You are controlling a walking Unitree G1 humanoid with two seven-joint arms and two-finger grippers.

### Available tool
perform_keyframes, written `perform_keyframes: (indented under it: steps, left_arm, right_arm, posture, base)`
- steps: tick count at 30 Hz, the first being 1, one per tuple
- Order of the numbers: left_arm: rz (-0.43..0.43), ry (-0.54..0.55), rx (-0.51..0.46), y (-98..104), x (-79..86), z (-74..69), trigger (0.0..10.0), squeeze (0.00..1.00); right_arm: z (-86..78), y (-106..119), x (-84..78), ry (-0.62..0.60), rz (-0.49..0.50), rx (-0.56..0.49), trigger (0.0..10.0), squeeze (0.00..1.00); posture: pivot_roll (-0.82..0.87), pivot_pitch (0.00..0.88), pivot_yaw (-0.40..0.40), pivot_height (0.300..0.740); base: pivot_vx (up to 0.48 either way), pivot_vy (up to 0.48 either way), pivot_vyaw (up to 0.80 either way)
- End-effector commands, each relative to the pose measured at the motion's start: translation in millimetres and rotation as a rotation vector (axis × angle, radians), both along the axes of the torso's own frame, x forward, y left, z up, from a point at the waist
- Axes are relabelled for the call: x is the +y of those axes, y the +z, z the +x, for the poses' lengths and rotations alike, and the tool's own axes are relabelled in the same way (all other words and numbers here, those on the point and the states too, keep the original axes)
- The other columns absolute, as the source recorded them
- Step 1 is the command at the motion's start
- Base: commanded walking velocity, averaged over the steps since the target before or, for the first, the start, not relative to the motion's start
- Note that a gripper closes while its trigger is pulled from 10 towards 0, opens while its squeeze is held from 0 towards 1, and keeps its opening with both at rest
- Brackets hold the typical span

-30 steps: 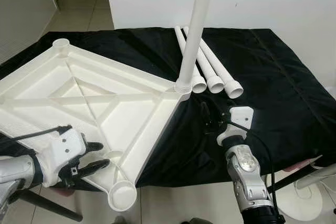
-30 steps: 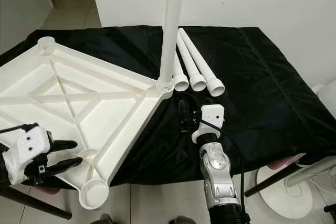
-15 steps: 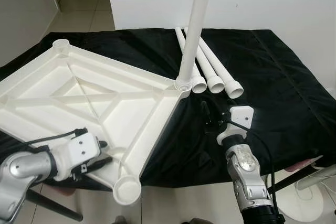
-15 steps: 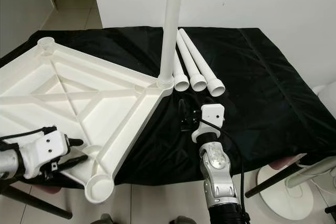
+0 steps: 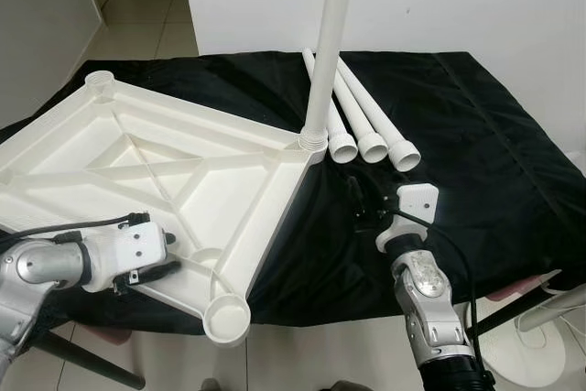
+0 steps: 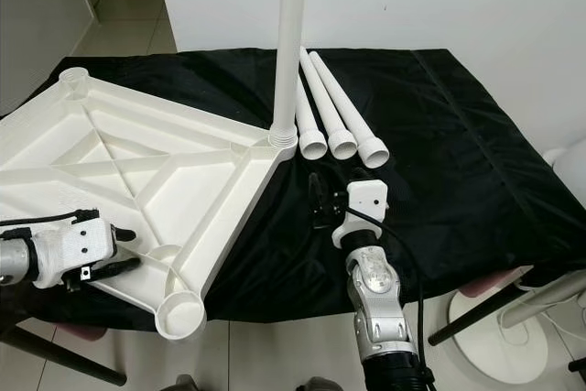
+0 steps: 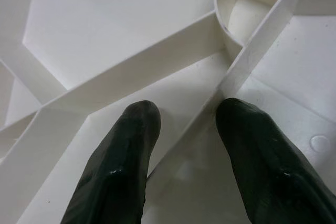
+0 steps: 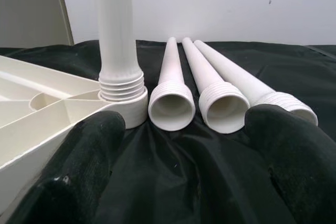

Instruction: Building children table

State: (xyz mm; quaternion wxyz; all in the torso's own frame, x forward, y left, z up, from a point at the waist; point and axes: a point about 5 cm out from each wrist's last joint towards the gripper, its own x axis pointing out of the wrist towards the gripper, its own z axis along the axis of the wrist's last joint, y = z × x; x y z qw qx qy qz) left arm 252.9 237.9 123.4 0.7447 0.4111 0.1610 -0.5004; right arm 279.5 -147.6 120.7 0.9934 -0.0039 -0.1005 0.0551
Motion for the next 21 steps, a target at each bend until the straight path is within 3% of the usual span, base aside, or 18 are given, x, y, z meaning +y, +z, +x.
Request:
perform_keyframes:
  steps: [1, 4, 5, 6, 7, 8, 9, 10, 11, 13, 21]
  left_arm:
    - [0.078, -0.057, 0.135, -11.2, 8.1, -5.8, 10.0, 0.0]
    - [0.099, -0.085, 0.158, -12.2, 10.1, -3.5, 9.6, 0.0]
    - [0.105, -0.097, 0.173, -12.8, 10.4, -3.0, 7.9, 0.0]
    - [0.105, -0.097, 0.173, -12.8, 10.4, -3.0, 7.9, 0.0]
    - [0.11, -0.118, 0.192, -13.8, 10.3, -2.1, 3.9, 0.0]
    - [0.108, -0.124, 0.195, -13.7, 9.8, -1.6, 3.7, 0.0]
    - [0.101, -0.125, 0.203, -13.2, 9.3, -1.1, 1.8, 0.0]
    - [0.101, -0.125, 0.203, -13.2, 9.3, -1.1, 1.8, 0.0]
    - [0.096, -0.129, 0.206, -12.9, 8.9, -0.7, 0.8, 0.0]
    - [0.092, -0.131, 0.207, -12.5, 8.6, 0.0, 0.2, 0.0]
    - [0.075, -0.162, 0.194, -15.5, 2.7, 2.8, 0.0, 0.0]
  right_arm:
    - [0.8, -1.3, -1.6, -0.003, -0.001, 0.002, 10.0, 0.0]
    - [1.2, -1.0, -1.6, -0.004, -0.004, 0.0, 10.0, 0.0]
    - [1.5, -0.9, -1.6, -0.005, -0.004, 0.0, 10.0, 0.0]
    - [1.5, -0.9, -1.6, -0.005, -0.004, 0.0, 10.0, 0.0]
    - [1.2, -0.8, -1.2, -0.006, -0.005, -0.002, 10.0, 0.0]
    - [1.0, -0.8, -1.2, -0.007, -0.006, -0.002, 10.0, 0.0]
    - [0.6, -0.8, -1.4, -0.01, -0.006, -0.003, 10.0, 0.0]
    - [0.6, -0.8, -1.4, -0.01, -0.006, -0.003, 10.0, 0.0]
    - [0.2, -0.9, -1.7, -0.012, -0.005, -0.003, 10.0, 0.0]
    - [-0.3, -1.1, -1.9, -0.015, -0.006, -0.003, 10.0, 0.0]
    - [-0.6, -1.1, -3.1, -0.019, -0.007, -0.002, 10.0, 0.0]
  posture:
    - [0.01, 0.02, 0.034, 0.74]
    - [0.01, 0.023, 0.041, 0.74]
    - [0.0, 0.026, 0.045, 0.74]
    - [0.0, 0.026, 0.045, 0.74]
    - [0.0, 0.028, 0.049, 0.74]
    - [0.0, 0.029, 0.051, 0.74]
    - [0.0, 0.029, 0.051, 0.74]
    - [0.0, 0.029, 0.051, 0.74]
    - [0.0, 0.029, 0.051, 0.74]
    - [0.0, 0.029, 0.051, 0.74]
    - [-0.01, 0.035, 0.048, 0.74]
  base:
    - [0.0, 0.0, 0.0]
    - [0.0, 0.0, 0.0]
    - [0.0, 0.0, 0.0]
    - [0.0, 0.0, 0.0]
    - [0.0, 0.0, 0.0]
    - [0.0, 0.0, 0.0]
    - [0.0, 0.0, 0.0]
    - [0.0, 0.0, 0.0]
    - [0.0, 0.0, 0.0]
    - [0.0, 0.0, 0.0]
    - [0.0, 0.0, 0.0]
